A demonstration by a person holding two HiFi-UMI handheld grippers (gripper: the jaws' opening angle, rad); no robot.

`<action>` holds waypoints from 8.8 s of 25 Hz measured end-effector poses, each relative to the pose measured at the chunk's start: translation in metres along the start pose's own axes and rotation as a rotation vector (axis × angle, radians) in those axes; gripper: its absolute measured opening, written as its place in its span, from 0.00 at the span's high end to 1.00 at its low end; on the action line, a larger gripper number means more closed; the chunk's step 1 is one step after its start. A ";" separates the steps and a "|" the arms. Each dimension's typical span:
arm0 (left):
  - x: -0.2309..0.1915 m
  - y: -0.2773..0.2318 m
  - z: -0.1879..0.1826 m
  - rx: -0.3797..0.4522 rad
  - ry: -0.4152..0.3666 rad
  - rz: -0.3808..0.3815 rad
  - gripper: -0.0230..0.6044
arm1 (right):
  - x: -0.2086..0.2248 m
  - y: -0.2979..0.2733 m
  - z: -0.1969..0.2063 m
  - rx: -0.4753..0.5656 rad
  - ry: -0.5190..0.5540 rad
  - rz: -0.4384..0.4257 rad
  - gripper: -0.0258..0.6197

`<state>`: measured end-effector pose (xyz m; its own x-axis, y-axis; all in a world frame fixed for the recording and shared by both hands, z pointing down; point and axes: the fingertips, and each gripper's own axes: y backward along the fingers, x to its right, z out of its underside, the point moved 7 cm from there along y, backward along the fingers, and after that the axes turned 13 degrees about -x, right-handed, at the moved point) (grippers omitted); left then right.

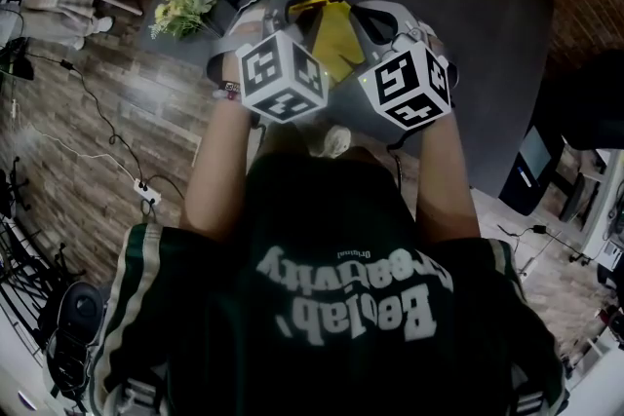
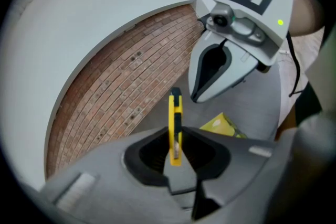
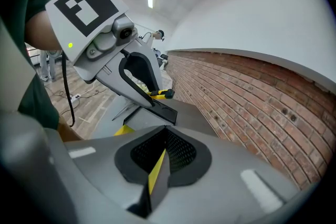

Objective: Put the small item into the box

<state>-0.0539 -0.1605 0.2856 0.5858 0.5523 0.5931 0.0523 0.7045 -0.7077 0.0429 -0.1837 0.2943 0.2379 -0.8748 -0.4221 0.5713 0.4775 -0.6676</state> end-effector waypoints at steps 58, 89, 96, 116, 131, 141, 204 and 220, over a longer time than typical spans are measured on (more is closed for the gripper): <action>0.052 -0.141 0.036 -0.021 -0.063 0.400 0.85 | -0.017 -0.086 0.056 -0.193 -0.253 -0.033 0.95; 0.082 -0.183 0.047 -0.113 -0.065 0.493 0.85 | -0.022 -0.101 0.074 -0.211 -0.288 -0.073 0.95; 0.087 -0.191 0.051 -0.138 -0.060 0.521 0.85 | -0.022 -0.104 0.080 -0.217 -0.297 -0.078 0.95; 0.099 -0.207 0.049 -0.176 -0.079 0.533 0.85 | -0.020 -0.109 0.090 -0.233 -0.309 -0.097 0.95; 0.113 -0.218 0.046 -0.239 -0.064 0.559 0.85 | -0.014 -0.110 0.102 -0.238 -0.312 -0.110 0.95; 0.118 -0.223 0.042 -0.255 -0.057 0.579 0.85 | -0.011 -0.110 0.114 -0.240 -0.329 -0.120 0.95; 0.115 -0.225 0.044 -0.227 -0.007 0.586 0.81 | -0.016 -0.109 0.120 -0.253 -0.338 -0.121 0.95; 0.116 -0.218 0.041 -0.213 -0.017 0.621 0.73 | -0.016 -0.100 0.119 -0.276 -0.319 -0.113 0.95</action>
<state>-0.0308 -0.2319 0.5242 0.5456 0.8363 0.0546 -0.1317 0.1499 -0.9799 0.0754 -0.2277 0.4407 0.4413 -0.8837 -0.1558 0.3865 0.3439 -0.8557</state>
